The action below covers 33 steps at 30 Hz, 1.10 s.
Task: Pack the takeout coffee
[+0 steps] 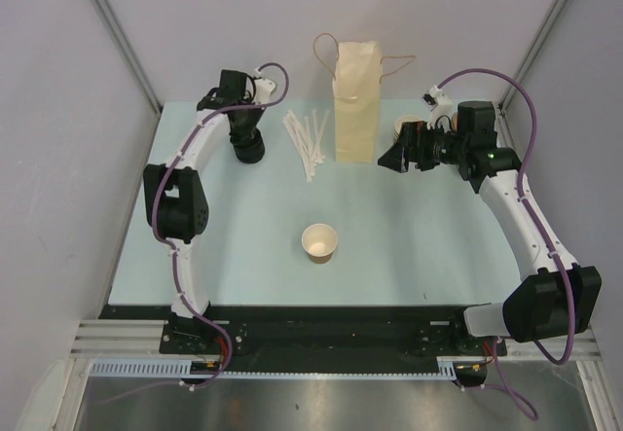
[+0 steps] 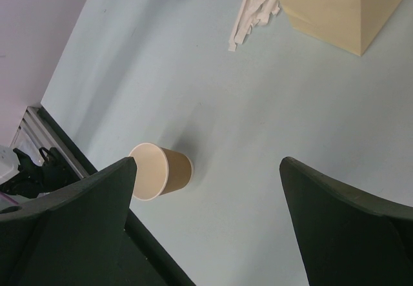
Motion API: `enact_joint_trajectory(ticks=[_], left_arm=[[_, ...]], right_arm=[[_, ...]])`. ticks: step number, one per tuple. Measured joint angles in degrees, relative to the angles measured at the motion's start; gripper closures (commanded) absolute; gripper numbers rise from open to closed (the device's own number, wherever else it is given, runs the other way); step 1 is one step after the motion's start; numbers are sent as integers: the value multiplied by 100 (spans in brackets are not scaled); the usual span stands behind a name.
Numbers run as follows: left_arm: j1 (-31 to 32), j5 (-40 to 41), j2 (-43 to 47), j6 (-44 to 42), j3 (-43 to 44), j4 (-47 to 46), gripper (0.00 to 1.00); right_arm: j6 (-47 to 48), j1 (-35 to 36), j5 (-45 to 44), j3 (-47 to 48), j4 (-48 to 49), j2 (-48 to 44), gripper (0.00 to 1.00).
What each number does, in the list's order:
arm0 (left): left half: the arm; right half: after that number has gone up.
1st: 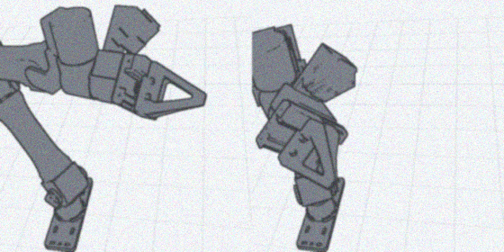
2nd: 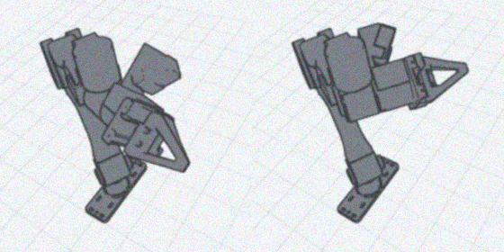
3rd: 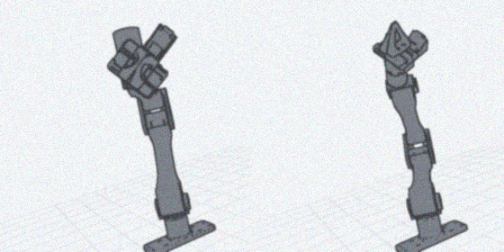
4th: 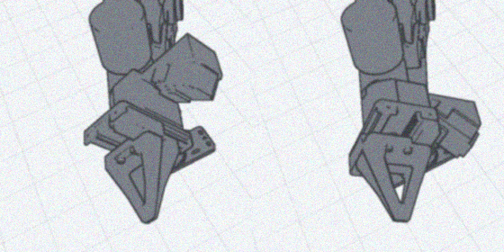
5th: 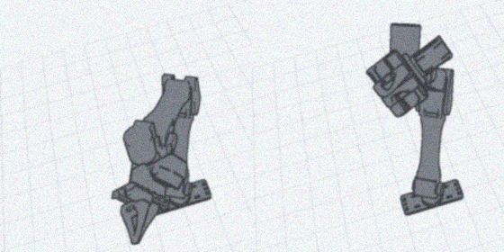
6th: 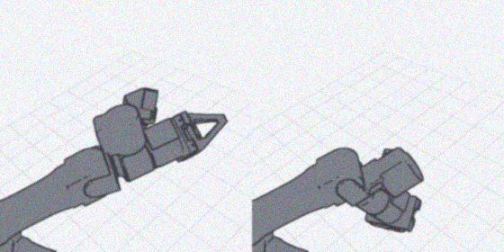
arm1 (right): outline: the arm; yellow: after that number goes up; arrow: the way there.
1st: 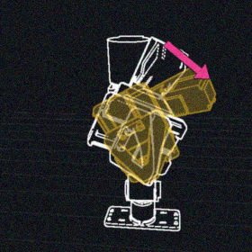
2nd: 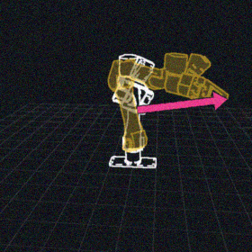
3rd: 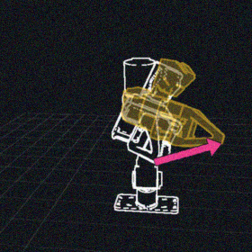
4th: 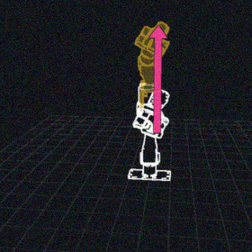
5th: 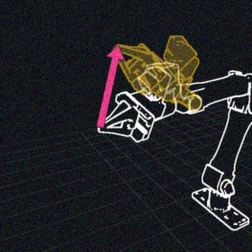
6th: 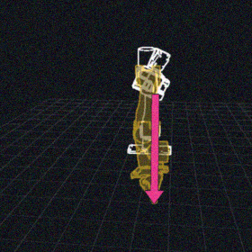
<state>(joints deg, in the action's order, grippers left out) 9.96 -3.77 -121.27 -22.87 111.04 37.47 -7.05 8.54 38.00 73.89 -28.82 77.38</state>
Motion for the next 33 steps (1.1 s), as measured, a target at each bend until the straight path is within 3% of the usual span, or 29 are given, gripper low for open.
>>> enact_joint_trajectory(ticks=[12,22,27,33], left_arm=[[162,476,289,-474,-505,-229,92],[232,651,682,-660,-800,-345,100],[232,131,1425,-667,-1290,-214,100],[243,-1012,3185,-713,-2262,66,100]], right_arm=[[0,0,0,0,0,0,0],[0,-2,0,0,0,0,0],[-2,-2,20,0,0,-4,0],[-24,13,260,-2,13,-92,1]])
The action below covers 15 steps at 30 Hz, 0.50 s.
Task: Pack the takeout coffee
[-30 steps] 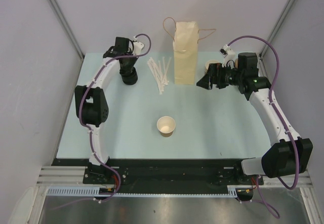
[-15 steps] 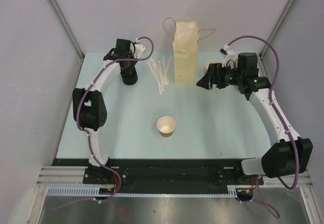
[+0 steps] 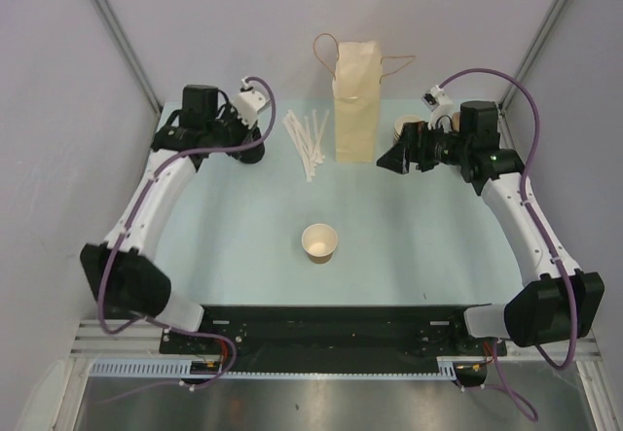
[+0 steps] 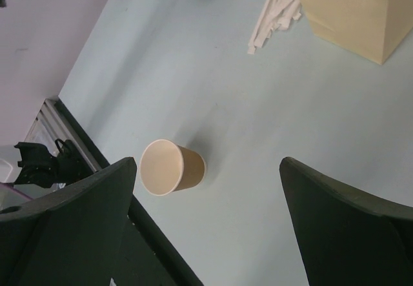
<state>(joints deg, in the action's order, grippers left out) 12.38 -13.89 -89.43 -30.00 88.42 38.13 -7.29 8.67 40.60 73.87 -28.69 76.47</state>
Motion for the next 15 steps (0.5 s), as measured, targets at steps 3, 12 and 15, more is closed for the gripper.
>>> enact_joint_trajectory(ticks=[3,12,15], left_arm=[[7,-905,817,9,-326,273,100],[422,-2321,2507,444,-1311,385,100],[863,-2323,3141,461,-1908,120,100]], right_arm=[[44,68,157,-4,28,-131,1],[501,413,313,59,-140,-437,0],[365,490,610,68,-142,-437,0]])
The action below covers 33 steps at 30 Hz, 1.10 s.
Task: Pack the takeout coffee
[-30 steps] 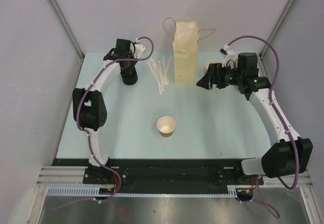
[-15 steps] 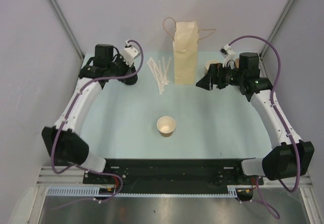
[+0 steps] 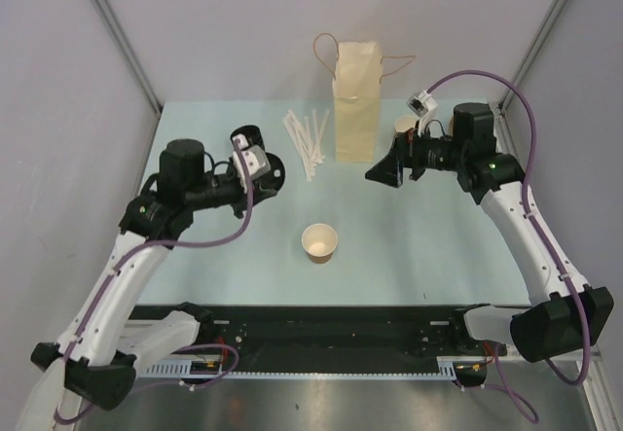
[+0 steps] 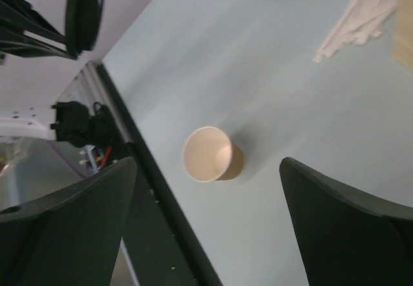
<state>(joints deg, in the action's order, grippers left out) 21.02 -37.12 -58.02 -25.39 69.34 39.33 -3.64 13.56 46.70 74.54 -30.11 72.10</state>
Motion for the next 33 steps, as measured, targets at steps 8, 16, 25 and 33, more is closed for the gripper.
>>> enact_joint_trajectory(ticks=[8,16,25,33], left_arm=[[966,420,723,-59,-809,-824,100],[1102,345,916,210,-1259,-1873,100],[1113,-155,916,1187,-1342,-2986,100],[1113,-245,901,1550,-1342,-3329,100]], right_arm=[[-1561,713,1248,17,1005,240,0],[-3469,1178,2081,17,2638,769,0],[-4990,1438,2492,17,4500,1102,3],[-6393,1436,2503,17,6070,1464,15]])
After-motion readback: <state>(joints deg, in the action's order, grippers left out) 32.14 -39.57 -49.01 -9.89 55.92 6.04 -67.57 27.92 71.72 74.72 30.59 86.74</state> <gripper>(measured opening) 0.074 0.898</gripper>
